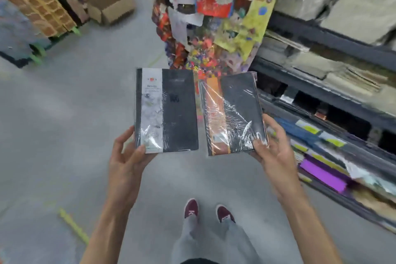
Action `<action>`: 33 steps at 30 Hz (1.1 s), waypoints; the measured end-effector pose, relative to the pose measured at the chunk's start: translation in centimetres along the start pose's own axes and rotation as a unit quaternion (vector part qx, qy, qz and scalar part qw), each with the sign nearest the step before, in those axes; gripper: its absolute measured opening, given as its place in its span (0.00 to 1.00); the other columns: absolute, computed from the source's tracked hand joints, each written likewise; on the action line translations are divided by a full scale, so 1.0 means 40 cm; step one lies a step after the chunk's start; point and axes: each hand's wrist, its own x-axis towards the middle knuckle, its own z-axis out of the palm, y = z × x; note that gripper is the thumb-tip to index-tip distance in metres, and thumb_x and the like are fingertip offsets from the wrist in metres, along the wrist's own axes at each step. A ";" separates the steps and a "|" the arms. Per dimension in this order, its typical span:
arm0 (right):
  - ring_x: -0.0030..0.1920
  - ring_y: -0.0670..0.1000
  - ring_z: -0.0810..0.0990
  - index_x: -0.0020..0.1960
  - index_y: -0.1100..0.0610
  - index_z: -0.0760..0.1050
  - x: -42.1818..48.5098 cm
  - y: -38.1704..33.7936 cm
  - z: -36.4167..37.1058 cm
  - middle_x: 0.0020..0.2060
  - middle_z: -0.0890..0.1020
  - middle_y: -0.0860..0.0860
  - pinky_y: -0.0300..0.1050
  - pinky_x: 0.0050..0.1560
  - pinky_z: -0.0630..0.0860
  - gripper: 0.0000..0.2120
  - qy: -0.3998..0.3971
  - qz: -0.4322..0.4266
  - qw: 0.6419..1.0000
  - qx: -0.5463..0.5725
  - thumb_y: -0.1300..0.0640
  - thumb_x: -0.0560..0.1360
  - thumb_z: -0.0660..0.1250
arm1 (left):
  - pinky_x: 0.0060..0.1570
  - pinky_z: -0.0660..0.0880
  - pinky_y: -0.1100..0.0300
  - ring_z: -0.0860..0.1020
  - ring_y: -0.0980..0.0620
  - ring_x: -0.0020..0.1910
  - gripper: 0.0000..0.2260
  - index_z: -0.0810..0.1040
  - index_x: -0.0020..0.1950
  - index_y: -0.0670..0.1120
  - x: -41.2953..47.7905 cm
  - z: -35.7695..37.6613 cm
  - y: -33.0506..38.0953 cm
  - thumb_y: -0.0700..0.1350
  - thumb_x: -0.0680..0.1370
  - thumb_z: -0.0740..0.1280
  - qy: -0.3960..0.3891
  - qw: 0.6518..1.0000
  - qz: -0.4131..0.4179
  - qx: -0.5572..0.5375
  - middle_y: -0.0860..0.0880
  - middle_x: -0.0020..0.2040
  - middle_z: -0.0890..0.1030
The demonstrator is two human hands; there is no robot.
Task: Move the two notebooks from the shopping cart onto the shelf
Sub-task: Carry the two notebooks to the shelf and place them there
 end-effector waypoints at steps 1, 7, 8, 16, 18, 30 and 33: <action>0.65 0.57 0.80 0.74 0.46 0.69 -0.012 -0.003 -0.009 0.64 0.82 0.51 0.61 0.67 0.75 0.28 0.030 -0.003 0.999 0.011 0.69 0.80 0.65 | 0.57 0.80 0.50 0.82 0.44 0.59 0.21 0.71 0.70 0.48 0.024 0.017 -0.004 0.30 0.81 0.60 -0.025 1.000 -0.009 0.008 0.42 0.64 0.81; 0.57 0.54 0.84 0.71 0.45 0.70 -0.092 -0.012 -0.120 0.59 0.84 0.53 0.50 0.59 0.81 0.27 0.171 -0.016 0.985 0.034 0.70 0.80 0.64 | 0.57 0.80 0.51 0.82 0.43 0.58 0.22 0.72 0.70 0.48 0.089 0.145 -0.059 0.29 0.81 0.60 -0.147 0.986 -0.060 0.055 0.42 0.62 0.82; 0.56 0.53 0.84 0.70 0.44 0.71 -0.106 -0.012 -0.144 0.58 0.84 0.53 0.48 0.57 0.81 0.27 0.190 -0.018 0.981 0.038 0.71 0.80 0.63 | 0.58 0.80 0.51 0.82 0.43 0.59 0.21 0.72 0.71 0.48 0.090 0.170 -0.071 0.29 0.81 0.60 -0.164 0.982 -0.067 0.059 0.41 0.62 0.81; 0.60 0.57 0.82 0.75 0.51 0.68 -0.204 -0.008 -0.371 0.62 0.83 0.55 0.51 0.58 0.81 0.28 0.276 -0.028 0.959 0.055 0.72 0.79 0.63 | 0.56 0.80 0.51 0.81 0.41 0.60 0.20 0.75 0.68 0.50 0.030 0.375 -0.194 0.30 0.82 0.60 -0.238 0.963 -0.109 0.069 0.39 0.61 0.82; 0.60 0.57 0.82 0.74 0.51 0.69 -0.213 -0.008 -0.431 0.61 0.83 0.56 0.48 0.55 0.82 0.27 0.286 -0.029 0.956 0.059 0.70 0.78 0.64 | 0.56 0.81 0.52 0.81 0.40 0.61 0.20 0.76 0.67 0.50 0.009 0.421 -0.236 0.29 0.82 0.60 -0.241 0.962 -0.114 0.067 0.41 0.60 0.83; 0.54 0.52 0.85 0.74 0.51 0.69 -0.123 0.153 -0.590 0.55 0.86 0.55 0.42 0.50 0.82 0.28 0.314 -0.017 0.948 0.054 0.73 0.79 0.61 | 0.56 0.80 0.52 0.80 0.39 0.63 0.20 0.71 0.72 0.46 0.078 0.567 -0.466 0.30 0.82 0.60 -0.275 0.950 -0.132 0.074 0.38 0.67 0.79; 0.51 0.51 0.85 0.73 0.50 0.70 -0.069 0.213 -0.604 0.49 0.87 0.54 0.41 0.49 0.82 0.27 0.333 -0.026 0.941 0.052 0.73 0.80 0.60 | 0.56 0.81 0.52 0.82 0.42 0.59 0.20 0.72 0.71 0.47 0.124 0.578 -0.530 0.31 0.82 0.60 -0.280 0.948 -0.130 0.071 0.41 0.66 0.80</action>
